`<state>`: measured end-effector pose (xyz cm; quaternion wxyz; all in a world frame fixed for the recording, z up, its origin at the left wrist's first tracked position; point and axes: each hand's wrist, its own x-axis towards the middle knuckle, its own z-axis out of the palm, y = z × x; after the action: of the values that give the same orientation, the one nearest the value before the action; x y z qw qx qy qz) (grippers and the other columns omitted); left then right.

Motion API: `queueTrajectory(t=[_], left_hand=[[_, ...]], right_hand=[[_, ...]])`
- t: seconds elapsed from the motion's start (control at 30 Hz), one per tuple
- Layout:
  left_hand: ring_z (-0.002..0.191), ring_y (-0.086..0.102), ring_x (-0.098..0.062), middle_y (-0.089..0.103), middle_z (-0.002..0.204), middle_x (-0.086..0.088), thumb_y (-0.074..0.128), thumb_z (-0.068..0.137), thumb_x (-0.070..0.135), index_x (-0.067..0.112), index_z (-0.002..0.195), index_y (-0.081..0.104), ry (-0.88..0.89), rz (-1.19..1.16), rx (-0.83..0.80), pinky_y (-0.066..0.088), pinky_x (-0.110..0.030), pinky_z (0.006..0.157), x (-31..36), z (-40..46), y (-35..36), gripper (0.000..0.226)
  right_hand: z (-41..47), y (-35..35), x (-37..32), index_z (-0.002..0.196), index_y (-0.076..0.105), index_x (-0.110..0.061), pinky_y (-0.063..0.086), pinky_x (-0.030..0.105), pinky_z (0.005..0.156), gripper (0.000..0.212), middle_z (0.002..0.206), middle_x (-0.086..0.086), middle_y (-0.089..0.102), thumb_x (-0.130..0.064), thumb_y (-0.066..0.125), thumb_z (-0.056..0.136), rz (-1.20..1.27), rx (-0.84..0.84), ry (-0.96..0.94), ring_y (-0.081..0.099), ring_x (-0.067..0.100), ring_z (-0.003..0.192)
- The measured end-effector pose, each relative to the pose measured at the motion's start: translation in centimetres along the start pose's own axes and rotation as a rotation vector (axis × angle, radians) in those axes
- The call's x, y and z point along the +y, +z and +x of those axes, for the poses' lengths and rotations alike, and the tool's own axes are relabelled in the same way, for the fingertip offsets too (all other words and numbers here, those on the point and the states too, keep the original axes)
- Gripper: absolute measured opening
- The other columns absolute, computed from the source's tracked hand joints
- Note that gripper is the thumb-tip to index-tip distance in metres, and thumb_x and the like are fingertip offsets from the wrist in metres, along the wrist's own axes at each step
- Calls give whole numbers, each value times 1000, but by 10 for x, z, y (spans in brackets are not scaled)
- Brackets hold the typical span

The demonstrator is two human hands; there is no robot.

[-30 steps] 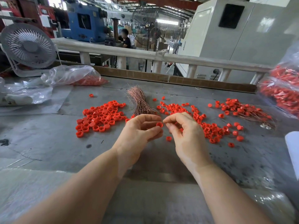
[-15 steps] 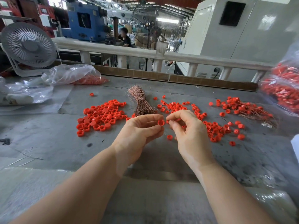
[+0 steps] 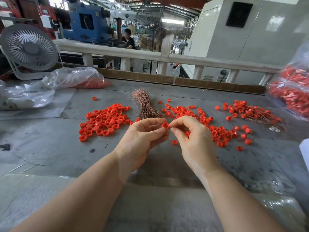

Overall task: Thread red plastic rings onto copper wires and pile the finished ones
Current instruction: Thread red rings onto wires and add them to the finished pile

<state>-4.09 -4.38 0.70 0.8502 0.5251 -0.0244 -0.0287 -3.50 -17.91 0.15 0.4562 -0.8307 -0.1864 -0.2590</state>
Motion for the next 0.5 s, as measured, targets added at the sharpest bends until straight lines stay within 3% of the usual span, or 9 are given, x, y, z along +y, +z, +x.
queueTrajectory(t=[0.5], left_hand=[[65,68,-12,71,73,-11,46,85,-15,-2,89,66,-70,-133,12,56,-18,65,5,-3,3,24]], right_hand=[[0,2,9,77,65,-18,55,45,59,14,73,-6,63,-5,65,81,65,32,9,60,18,68]])
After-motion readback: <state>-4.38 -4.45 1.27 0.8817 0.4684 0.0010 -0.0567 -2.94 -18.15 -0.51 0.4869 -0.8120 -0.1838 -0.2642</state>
